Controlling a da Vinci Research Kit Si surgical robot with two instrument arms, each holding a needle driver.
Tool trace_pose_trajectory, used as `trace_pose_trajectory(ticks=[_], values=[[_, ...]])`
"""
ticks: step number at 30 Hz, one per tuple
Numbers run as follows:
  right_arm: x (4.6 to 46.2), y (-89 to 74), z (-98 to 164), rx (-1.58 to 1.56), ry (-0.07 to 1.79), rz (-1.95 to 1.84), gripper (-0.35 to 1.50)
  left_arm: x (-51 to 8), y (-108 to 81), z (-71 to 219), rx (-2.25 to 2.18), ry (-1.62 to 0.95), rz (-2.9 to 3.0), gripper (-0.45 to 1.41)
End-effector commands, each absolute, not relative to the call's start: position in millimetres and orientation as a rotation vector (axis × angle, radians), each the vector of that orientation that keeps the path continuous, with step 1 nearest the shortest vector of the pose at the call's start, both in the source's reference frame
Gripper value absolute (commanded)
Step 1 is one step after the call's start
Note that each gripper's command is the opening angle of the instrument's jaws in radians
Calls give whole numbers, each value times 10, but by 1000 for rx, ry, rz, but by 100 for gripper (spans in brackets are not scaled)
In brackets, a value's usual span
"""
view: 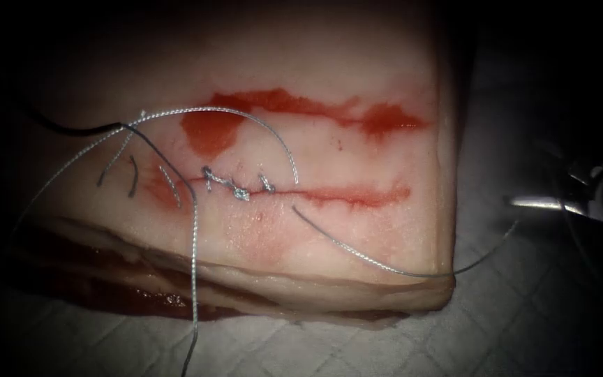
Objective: Wound Closure
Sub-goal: Pull the thread all the way through the tissue, leaving a short tail on the top side of the wound
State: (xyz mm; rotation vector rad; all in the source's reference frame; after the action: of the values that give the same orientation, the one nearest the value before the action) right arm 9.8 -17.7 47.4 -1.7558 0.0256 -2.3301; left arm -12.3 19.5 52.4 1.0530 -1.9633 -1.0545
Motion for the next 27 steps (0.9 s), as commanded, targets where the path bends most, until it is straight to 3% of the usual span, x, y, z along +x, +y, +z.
trace_pose_trajectory(ticks=[1, 4, 11, 12, 15, 18, 24, 25, 27], values=[[131, -195, 481, -1800, 111, -2321, 126, -128, 196, 528, 1053, -1964, -1053, -45], [155, -208, 482, -1844, 225, -2302, 126, -128, 196, 528, 1053, -1964, -1053, -45], [190, -201, 477, -1871, 150, -2254, 126, -130, 195, 529, 1057, -1963, -1053, -45], [191, -200, 477, -1875, 99, -2214, 116, -130, 195, 529, 1063, -1961, -1057, -45], [188, -202, 474, -1875, 93, -2135, 113, -130, 195, 528, 1064, -1960, -1057, -45], [169, -219, 468, -1908, 232, -2071, 115, -131, 194, 528, 1070, -1958, -1060, -45], [113, -257, 448, -1698, 594, -2180, 146, -131, 194, 528, 1077, -1955, -1062, -45], [99, -251, 436, -1637, 783, -2180, 148, -131, 194, 528, 1078, -1955, -1060, -45], [67, -229, 418, -1716, 858, -2105, 145, -131, 194, 528, 1079, -1954, -1060, -45]])
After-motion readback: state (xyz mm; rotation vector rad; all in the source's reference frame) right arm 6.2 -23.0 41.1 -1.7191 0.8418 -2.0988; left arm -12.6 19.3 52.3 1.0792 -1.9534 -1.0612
